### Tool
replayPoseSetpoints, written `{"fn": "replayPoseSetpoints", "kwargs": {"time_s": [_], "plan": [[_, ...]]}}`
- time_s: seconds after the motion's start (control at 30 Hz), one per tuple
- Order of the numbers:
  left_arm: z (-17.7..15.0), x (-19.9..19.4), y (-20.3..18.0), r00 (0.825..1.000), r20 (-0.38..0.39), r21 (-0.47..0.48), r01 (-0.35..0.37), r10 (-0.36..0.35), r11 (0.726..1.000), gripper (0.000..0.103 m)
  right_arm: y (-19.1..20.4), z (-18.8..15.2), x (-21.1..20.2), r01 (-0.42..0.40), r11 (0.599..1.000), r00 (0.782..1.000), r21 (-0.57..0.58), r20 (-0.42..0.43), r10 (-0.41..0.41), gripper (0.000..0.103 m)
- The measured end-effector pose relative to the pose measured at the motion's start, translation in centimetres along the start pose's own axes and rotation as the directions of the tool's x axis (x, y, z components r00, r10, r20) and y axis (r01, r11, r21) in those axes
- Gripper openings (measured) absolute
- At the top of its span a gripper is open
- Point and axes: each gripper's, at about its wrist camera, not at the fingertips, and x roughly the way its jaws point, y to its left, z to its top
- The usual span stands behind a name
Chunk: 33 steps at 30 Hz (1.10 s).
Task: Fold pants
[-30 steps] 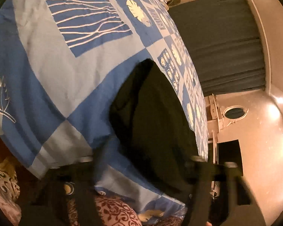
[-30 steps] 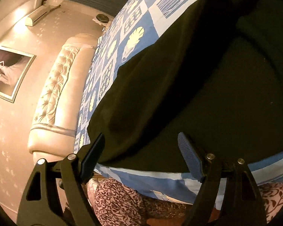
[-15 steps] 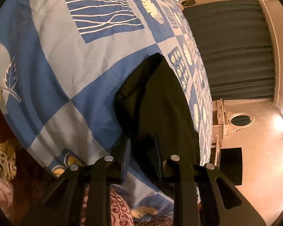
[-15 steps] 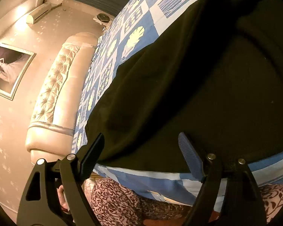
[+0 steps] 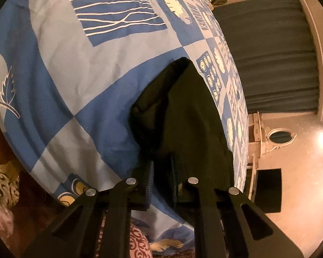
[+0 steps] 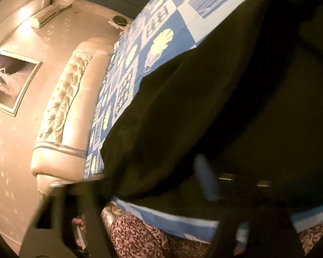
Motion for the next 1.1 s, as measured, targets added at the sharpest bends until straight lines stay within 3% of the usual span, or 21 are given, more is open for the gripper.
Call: {"fn": "replayPoseSetpoints", "kwargs": {"time_s": [0.07,0.17,0.4,0.5,0.6,0.63,0.73,0.77,1.0,1.1], "plan": [[0.1,-0.1,0.2,1.000,-0.002,-0.024,0.009,-0.009,1.000,0.013,-0.3,0.0,0.5,-0.001,1.000,1.000,0.018,-0.002,0.001,0.017],[0.2,-0.5,0.2,1.000,-0.004,-0.040,0.025,-0.025,0.999,0.013,0.3,-0.3,0.0,-0.011,1.000,1.000,0.008,0.019,0.011,0.014],[0.6,-1.0,0.9,0.998,-0.032,-0.146,0.048,-0.053,0.988,0.013,2.1,-0.3,-1.1,-0.030,0.999,0.999,-0.044,0.034,0.032,0.014],[0.4,-1.2,1.9,0.996,-0.052,-0.242,0.054,-0.068,0.969,0.014,1.9,-0.2,-1.1,-0.033,0.999,0.999,-0.027,0.026,0.034,0.014],[-0.1,-1.4,2.0,0.997,-0.049,-0.248,0.043,-0.057,0.968,0.017,1.5,-0.3,-1.0,-0.045,0.999,0.999,0.007,0.022,0.045,0.014],[-0.2,-1.5,2.0,0.998,-0.046,-0.247,0.040,-0.053,0.968,0.022,1.5,-0.3,-0.9,-0.048,0.999,0.999,0.014,0.022,0.048,0.014],[-0.8,-1.5,1.9,0.998,-0.035,-0.270,0.046,-0.057,0.962,0.050,1.4,-0.4,-0.9,-0.055,0.998,0.998,0.018,0.020,0.055,0.014],[-1.0,-1.5,1.9,0.997,-0.030,-0.281,0.054,-0.064,0.958,0.052,1.3,-0.3,-0.9,-0.057,0.998,0.998,0.017,0.019,0.056,0.014],[-1.3,-2.6,0.8,1.000,0.005,-0.255,0.024,-0.024,0.967,0.052,0.7,-0.3,-0.8,-0.060,0.998,0.998,0.035,0.011,0.059,0.014],[-1.0,-3.4,-0.9,0.999,0.029,-0.174,0.026,-0.022,0.984,0.052,0.1,-0.5,-0.6,-0.064,0.997,0.998,0.053,0.006,0.064,0.016]]}}
